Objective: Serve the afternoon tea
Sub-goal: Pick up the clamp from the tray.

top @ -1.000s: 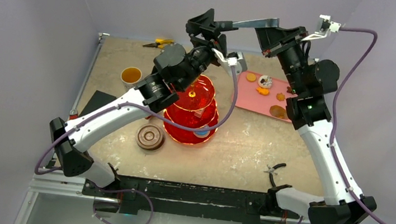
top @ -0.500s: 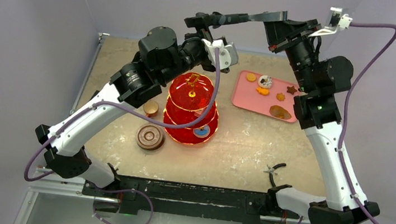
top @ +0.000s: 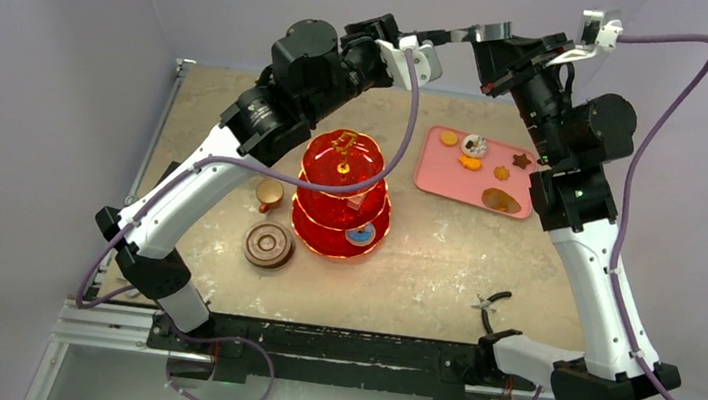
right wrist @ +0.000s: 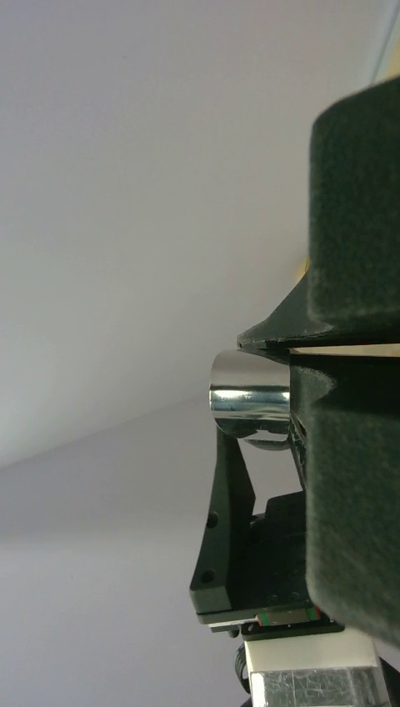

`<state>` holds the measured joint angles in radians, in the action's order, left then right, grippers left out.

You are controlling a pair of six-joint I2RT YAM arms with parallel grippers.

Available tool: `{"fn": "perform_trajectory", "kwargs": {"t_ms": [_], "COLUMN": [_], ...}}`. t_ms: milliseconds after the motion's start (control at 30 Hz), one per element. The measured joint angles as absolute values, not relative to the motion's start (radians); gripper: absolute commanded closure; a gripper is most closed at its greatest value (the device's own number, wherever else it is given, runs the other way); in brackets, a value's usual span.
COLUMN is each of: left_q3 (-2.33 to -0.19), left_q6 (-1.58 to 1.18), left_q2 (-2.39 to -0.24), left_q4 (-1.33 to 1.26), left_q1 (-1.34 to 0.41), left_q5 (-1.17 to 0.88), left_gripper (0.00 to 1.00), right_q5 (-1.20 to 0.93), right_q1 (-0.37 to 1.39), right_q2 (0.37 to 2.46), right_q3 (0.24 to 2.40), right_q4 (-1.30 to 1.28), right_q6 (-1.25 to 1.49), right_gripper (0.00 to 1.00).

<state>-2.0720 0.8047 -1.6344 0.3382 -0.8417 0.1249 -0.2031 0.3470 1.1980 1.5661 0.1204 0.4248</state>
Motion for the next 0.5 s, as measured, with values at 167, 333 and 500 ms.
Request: {"fn": "perform_trajectory", "kwargs": {"t_ms": [167, 333, 500], "left_q3": [-2.091, -2.091, -2.091], "left_q6": [0.795, 0.801, 0.759], "left_q2": [-1.637, -1.637, -1.637], "left_q4": [0.385, 0.434, 0.427], "left_q1": [-0.831, -0.823, -0.812], "left_q5": [0.081, 0.044, 0.025], "left_gripper": [0.72, 0.95, 1.00], "right_q5": [-0.205, -0.219, -0.236], "right_q1": [0.347, 0.347, 0.347], "right_q2": [1.202, 1.205, 1.204], "right_q3": [1.573, 1.573, 1.571], "right_q4": [0.118, 0.107, 0.105], "right_q6": [0.413, 0.408, 0.425], "right_gripper": [1.00, 0.60, 0.33]}}
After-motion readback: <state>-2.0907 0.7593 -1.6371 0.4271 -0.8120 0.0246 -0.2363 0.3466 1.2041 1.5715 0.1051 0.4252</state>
